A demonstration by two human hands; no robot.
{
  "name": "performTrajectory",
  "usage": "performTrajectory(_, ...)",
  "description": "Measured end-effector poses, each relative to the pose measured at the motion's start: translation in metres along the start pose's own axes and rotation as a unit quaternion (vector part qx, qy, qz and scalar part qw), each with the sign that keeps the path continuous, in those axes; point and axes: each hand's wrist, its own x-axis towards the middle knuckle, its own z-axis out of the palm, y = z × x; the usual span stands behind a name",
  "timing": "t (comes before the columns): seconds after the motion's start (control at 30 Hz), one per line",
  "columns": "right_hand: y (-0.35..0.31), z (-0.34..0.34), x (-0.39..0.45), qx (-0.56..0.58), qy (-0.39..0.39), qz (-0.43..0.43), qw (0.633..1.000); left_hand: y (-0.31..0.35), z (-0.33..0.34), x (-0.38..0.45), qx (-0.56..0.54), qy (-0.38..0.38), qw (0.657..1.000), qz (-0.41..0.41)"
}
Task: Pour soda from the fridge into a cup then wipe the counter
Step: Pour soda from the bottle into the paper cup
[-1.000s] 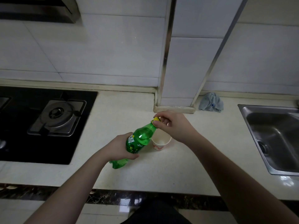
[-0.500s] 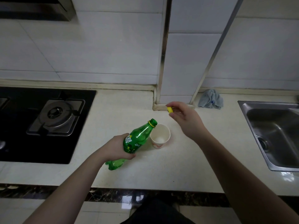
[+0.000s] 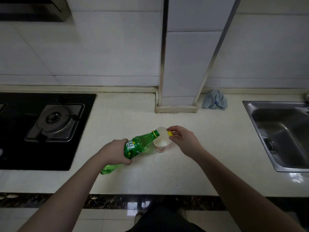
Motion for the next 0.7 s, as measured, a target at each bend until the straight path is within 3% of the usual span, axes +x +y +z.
performTrajectory(0.7, 0.004, 0.000, -0.002, -0.004, 0.024, -0.007, 1.000, 0.014, -0.009, 0.000, 0.122, 0.011, 0.992, -0.019)
